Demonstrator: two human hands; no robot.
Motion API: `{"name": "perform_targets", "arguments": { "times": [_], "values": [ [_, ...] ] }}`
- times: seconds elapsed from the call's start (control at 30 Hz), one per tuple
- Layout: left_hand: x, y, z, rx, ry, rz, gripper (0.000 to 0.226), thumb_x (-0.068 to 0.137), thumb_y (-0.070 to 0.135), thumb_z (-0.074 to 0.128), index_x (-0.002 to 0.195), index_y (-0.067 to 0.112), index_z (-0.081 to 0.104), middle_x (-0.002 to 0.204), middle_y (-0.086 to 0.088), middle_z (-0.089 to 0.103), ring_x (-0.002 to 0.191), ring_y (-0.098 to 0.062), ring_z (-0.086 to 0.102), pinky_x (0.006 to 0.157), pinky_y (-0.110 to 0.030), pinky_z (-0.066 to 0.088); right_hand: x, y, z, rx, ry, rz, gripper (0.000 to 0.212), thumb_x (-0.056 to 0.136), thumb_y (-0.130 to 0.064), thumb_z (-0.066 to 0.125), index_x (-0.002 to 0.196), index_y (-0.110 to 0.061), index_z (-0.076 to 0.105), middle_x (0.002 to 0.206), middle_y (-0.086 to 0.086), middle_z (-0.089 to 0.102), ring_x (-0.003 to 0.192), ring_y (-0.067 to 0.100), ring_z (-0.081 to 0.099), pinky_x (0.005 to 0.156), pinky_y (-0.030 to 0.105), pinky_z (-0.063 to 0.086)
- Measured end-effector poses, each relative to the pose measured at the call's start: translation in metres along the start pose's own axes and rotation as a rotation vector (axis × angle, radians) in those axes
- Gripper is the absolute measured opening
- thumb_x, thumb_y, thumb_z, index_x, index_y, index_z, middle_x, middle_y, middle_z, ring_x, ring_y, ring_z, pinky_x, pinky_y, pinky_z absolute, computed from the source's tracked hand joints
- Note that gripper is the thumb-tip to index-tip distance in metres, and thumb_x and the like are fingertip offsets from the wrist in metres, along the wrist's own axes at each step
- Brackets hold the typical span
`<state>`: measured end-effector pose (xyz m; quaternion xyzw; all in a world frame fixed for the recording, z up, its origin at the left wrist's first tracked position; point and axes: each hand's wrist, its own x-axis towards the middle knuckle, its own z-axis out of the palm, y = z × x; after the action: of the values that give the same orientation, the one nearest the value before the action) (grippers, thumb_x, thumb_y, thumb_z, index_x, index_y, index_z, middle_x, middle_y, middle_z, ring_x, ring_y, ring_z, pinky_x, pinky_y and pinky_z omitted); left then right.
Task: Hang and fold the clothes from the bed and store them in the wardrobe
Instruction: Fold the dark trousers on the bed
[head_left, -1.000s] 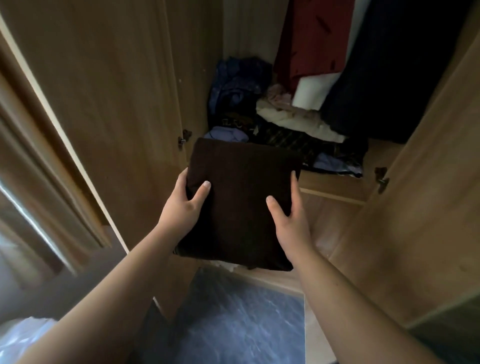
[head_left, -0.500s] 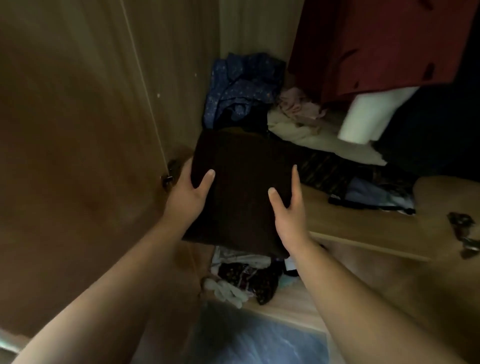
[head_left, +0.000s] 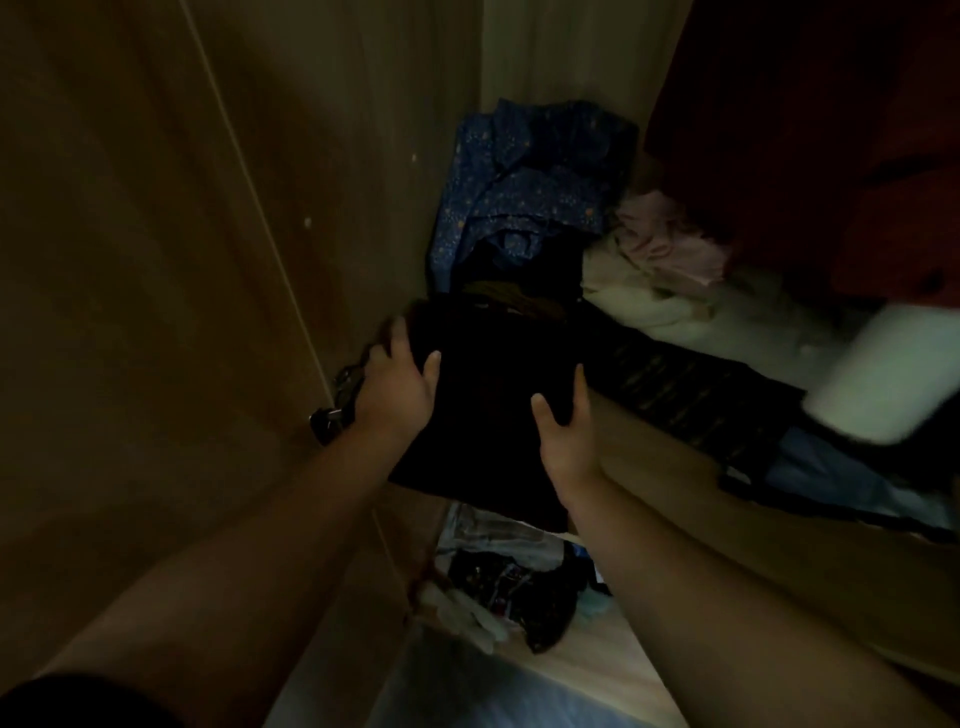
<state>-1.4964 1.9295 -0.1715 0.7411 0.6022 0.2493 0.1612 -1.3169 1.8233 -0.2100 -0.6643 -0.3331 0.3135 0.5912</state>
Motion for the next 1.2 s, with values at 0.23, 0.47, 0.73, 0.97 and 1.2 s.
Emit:
{"name": "perform_targets", "arguments": {
  "times": [0.23,0.47,0.73,0.97,1.2],
  "values": [
    [0.002,-0.015,0.018,0.302,-0.214,0.398,0.059,0.102,0.057,0.019,0.158,0.038,0.013,0.167,-0.001,0.006,0.154,-0.022,-0.001,0.122,-0.043,-0.004,0.033,0.022,0.032,-0.078,-0.052,0.131,0.070,0.102,-0.043,0.052,0.159,-0.042,0.011,0.156,0.009,0.042,0.134,0.032,0.048,0.109,0.046,0.044],
    [0.037,-0.023,0.037,0.337,-0.293,0.247,0.058,0.103,0.053,0.022,0.157,0.043,0.003,0.168,0.001,0.002,0.154,-0.020,0.000,0.123,-0.042,0.000,0.069,0.025,0.049,-0.169,-0.098,0.131,0.070,0.103,-0.042,0.049,0.160,-0.035,0.009,0.155,0.015,0.041,0.134,0.038,0.048,0.105,0.043,0.046],
    [0.064,-0.027,0.058,0.316,-0.283,0.264,0.059,0.103,0.050,0.027,0.157,0.041,0.007,0.167,-0.002,0.006,0.153,-0.023,0.004,0.122,-0.043,0.004,0.092,0.035,0.057,-0.282,-0.047,0.089,0.066,0.106,-0.032,0.045,0.161,-0.025,0.010,0.152,0.020,0.044,0.133,0.037,0.050,0.095,0.029,0.041],
    [0.068,-0.027,0.057,0.301,-0.327,0.263,0.059,0.102,0.053,0.022,0.157,0.043,0.002,0.168,0.000,-0.001,0.154,-0.020,-0.002,0.123,-0.042,-0.001,0.091,0.026,0.051,-0.283,-0.099,0.114,0.068,0.105,-0.038,0.045,0.161,-0.030,0.006,0.155,0.014,0.041,0.136,0.036,0.046,0.105,0.033,0.039],
    [0.049,-0.020,0.028,0.303,-0.302,0.325,0.060,0.103,0.052,0.026,0.158,0.036,0.010,0.167,-0.004,0.007,0.153,-0.024,0.001,0.123,-0.047,-0.002,0.059,0.008,0.025,-0.282,-0.165,0.151,0.075,0.102,-0.046,0.049,0.161,-0.035,0.004,0.157,0.008,0.041,0.137,0.032,0.046,0.111,0.037,0.040]
  ]
}}
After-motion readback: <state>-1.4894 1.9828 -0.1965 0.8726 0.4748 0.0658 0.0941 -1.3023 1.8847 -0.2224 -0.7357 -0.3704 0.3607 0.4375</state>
